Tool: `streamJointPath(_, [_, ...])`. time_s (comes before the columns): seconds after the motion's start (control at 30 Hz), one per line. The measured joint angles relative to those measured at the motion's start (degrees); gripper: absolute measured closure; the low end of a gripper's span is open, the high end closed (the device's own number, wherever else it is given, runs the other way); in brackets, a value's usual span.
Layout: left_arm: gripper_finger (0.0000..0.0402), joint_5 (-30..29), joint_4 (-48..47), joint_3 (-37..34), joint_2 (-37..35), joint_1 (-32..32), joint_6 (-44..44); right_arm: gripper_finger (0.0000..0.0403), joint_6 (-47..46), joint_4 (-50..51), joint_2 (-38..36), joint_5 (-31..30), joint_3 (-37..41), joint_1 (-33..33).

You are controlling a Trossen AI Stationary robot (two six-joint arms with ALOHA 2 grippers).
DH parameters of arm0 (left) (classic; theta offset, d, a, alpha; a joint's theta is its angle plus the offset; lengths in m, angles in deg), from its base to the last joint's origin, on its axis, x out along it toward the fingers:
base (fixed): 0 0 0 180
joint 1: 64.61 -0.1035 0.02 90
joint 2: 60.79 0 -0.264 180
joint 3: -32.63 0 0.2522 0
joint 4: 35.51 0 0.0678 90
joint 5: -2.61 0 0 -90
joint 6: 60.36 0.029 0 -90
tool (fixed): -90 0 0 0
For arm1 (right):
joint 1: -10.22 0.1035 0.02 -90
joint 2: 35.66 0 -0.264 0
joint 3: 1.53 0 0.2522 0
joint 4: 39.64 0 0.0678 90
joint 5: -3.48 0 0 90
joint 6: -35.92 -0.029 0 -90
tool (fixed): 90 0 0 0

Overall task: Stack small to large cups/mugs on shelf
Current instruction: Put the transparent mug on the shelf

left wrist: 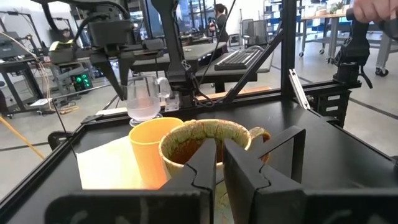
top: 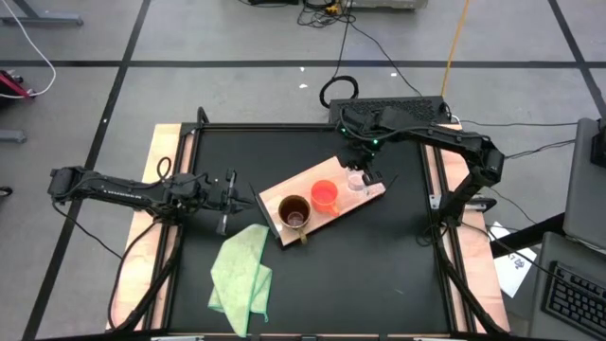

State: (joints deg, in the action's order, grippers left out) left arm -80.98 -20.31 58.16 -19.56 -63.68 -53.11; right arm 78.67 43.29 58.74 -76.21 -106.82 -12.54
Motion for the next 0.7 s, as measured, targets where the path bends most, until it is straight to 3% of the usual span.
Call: streamJointPath(0.7, [0.0371,-0.2,-0.5,0.0,0.0,0.0,0.6,0.0403,2.4,-4.4,0.1,-0.1,0.0,-2.1])
